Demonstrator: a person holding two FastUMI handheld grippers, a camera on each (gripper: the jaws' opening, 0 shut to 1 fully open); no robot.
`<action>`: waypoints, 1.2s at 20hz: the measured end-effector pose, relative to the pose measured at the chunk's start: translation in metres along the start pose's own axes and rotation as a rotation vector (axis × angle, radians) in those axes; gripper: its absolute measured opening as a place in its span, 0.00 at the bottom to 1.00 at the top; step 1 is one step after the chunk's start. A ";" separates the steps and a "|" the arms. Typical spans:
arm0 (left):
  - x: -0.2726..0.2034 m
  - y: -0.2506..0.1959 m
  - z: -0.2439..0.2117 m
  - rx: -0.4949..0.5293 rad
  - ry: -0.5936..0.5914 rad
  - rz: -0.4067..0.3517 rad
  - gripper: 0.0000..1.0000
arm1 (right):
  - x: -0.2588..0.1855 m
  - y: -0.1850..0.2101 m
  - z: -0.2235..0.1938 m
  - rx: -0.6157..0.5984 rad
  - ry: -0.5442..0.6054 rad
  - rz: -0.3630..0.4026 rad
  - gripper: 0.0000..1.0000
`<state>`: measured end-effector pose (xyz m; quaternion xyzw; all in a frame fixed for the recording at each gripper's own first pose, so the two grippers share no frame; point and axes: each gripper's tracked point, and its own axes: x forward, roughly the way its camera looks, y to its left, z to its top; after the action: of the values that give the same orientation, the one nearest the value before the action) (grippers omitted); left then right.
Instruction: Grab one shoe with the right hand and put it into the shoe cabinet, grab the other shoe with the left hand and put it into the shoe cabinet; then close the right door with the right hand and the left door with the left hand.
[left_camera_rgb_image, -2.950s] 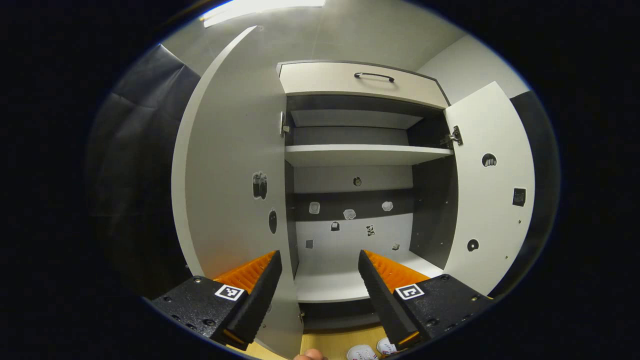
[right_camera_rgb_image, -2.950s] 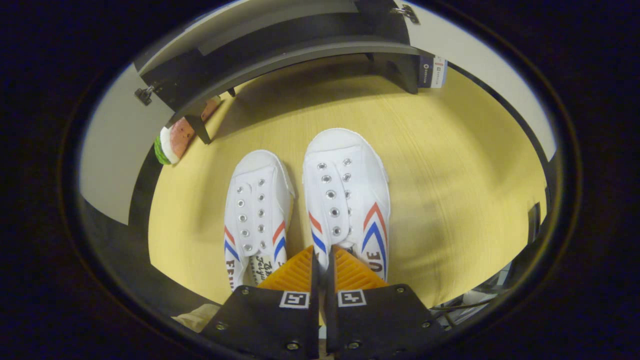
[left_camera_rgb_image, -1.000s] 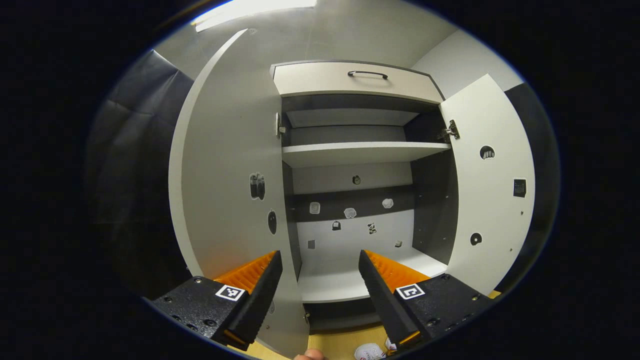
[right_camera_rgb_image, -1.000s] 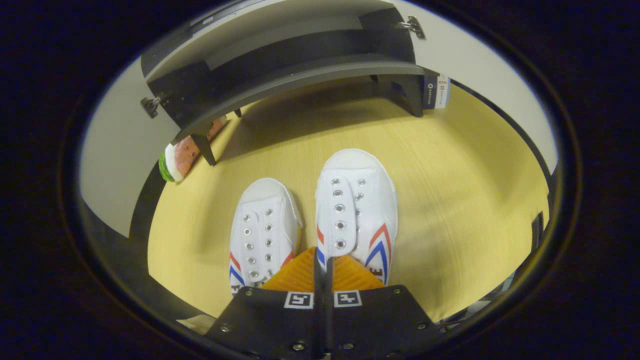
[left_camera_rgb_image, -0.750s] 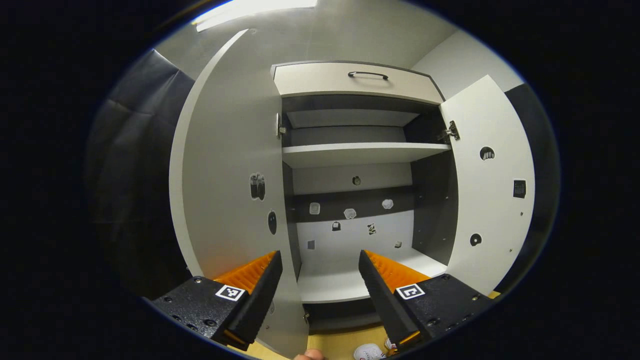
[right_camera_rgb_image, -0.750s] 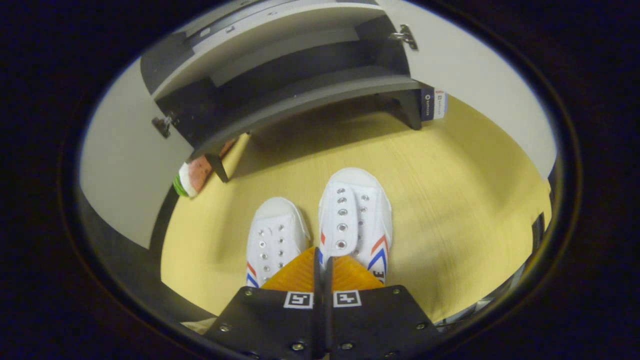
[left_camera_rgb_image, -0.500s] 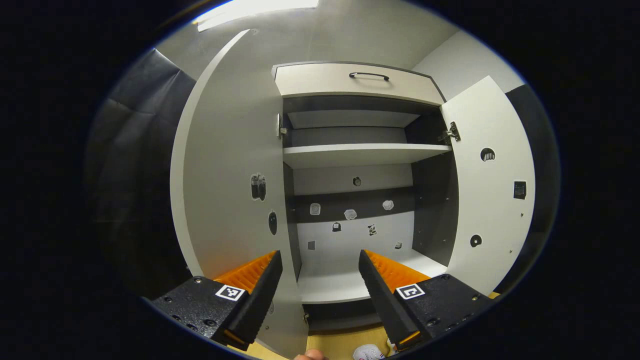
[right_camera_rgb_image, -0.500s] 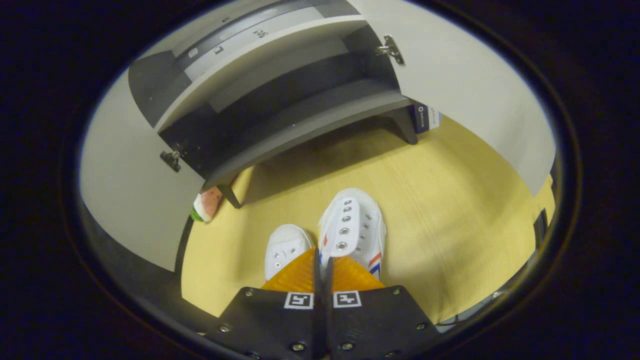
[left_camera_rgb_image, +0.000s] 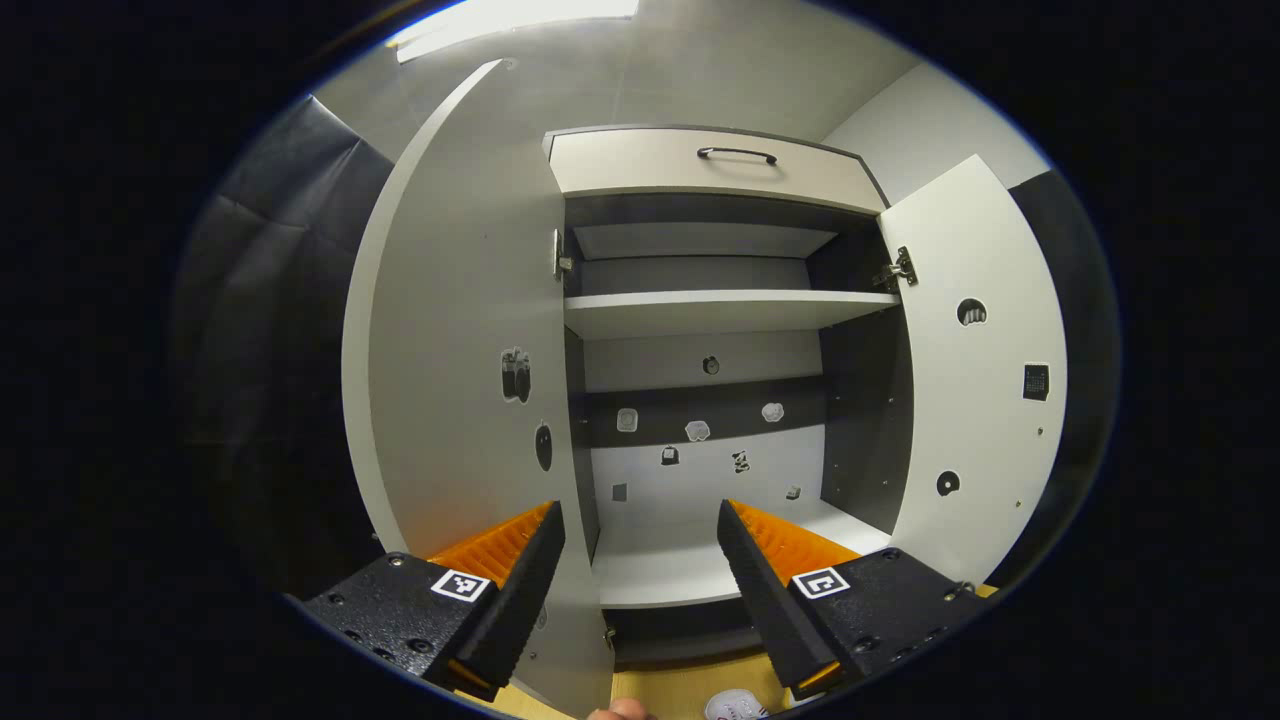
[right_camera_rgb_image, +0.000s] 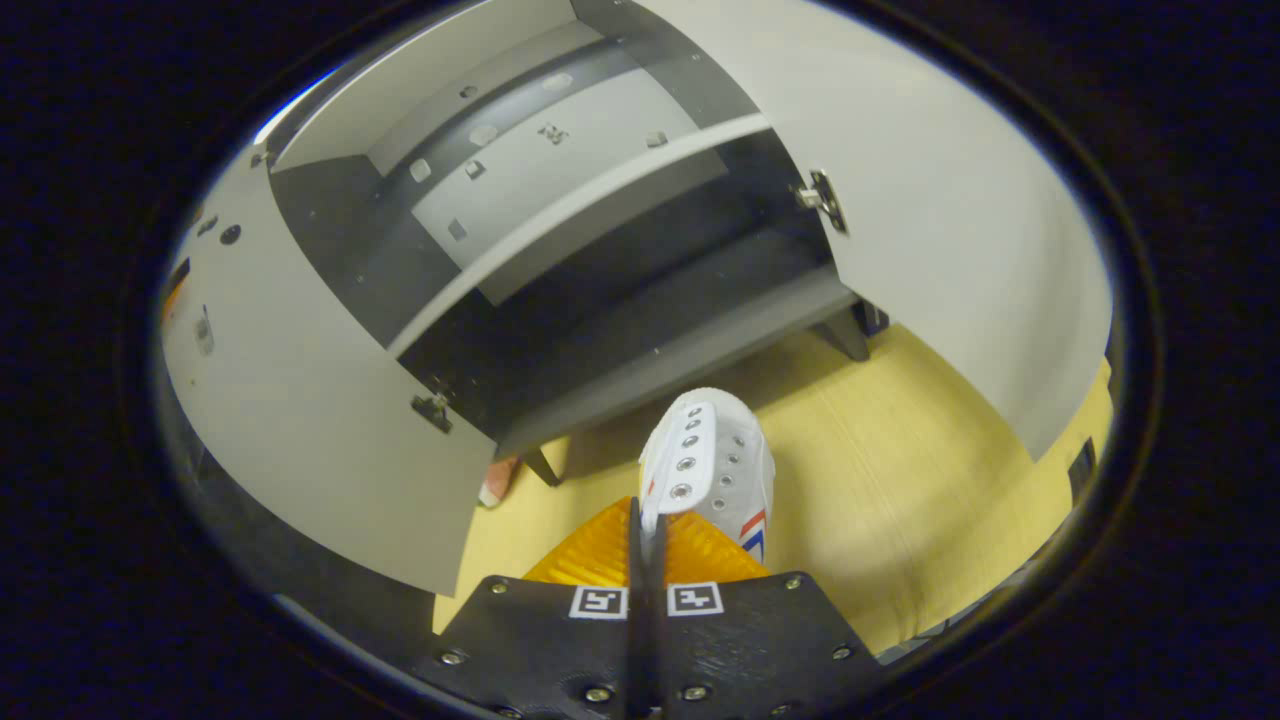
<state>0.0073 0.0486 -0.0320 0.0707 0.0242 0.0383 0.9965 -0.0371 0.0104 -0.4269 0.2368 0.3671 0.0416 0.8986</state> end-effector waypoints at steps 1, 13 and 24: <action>0.000 0.000 0.001 -0.001 -0.001 0.000 0.94 | -0.007 0.008 0.022 0.002 -0.035 0.020 0.00; -0.001 0.000 0.003 -0.021 -0.017 -0.014 0.94 | -0.027 0.108 0.169 -0.091 -0.204 0.130 0.00; -0.001 0.000 0.005 -0.029 -0.025 -0.007 0.94 | -0.051 0.105 0.186 -0.115 -0.259 0.105 0.00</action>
<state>0.0067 0.0482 -0.0274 0.0566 0.0112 0.0341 0.9978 0.0630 0.0170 -0.2313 0.2071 0.2325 0.0786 0.9470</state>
